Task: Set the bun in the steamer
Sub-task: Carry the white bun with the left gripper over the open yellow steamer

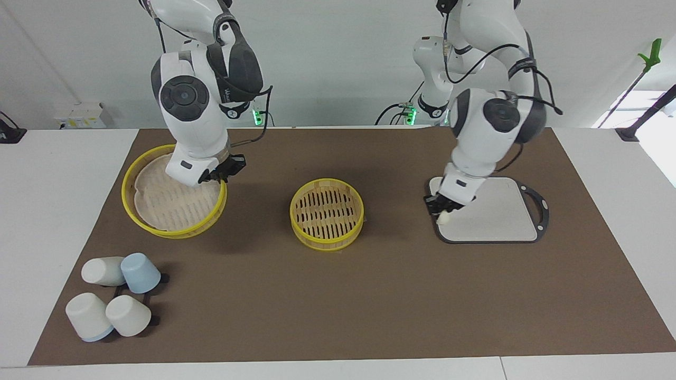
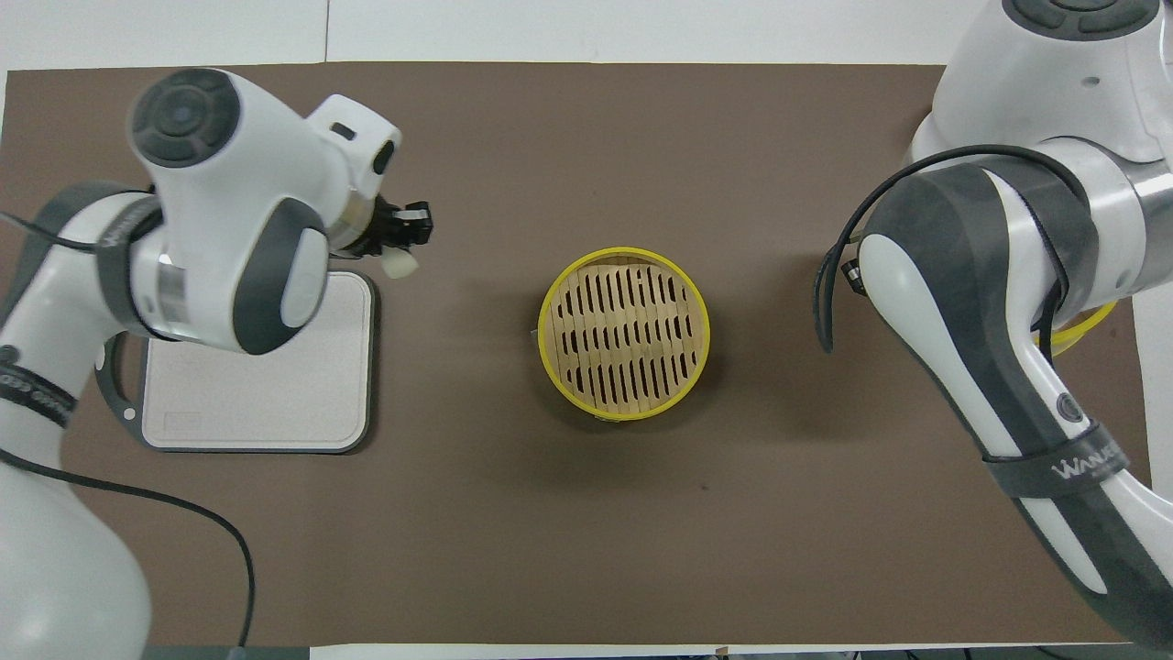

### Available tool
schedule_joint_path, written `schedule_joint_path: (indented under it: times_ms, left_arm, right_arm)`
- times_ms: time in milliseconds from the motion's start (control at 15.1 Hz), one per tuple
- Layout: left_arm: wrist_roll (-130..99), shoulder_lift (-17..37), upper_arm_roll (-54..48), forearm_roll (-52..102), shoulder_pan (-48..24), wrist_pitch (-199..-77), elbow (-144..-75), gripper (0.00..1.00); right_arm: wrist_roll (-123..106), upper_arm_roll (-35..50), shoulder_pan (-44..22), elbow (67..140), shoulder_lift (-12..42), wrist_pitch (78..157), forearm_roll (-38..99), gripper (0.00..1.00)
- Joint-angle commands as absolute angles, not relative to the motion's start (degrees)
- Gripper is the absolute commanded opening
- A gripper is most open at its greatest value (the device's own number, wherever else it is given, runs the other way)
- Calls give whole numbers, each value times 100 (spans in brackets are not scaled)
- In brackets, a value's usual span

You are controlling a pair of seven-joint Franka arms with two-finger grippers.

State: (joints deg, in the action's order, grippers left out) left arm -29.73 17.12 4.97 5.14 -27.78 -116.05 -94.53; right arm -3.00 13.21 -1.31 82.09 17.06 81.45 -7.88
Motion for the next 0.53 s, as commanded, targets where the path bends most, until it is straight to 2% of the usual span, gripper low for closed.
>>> schedule_joint_path:
  times_ms: [0,66,464]
  left_arm:
    - [-3900,2230,650,581,-3680,-12346,-9237,17]
    - [-4059,2459,659,545,-3944,-12610,-9246,19]
    - [-4069,2725,650,272,-4517,-13368,-9720,22]
  right_arm:
    - [-457,1354,-88,8367,1547,8183,-905,0]
    - [-457,1354,-88,8367,1547,8183,-905,0]
    - [-448,1353,-79,8376,1529,8156,-905,0]
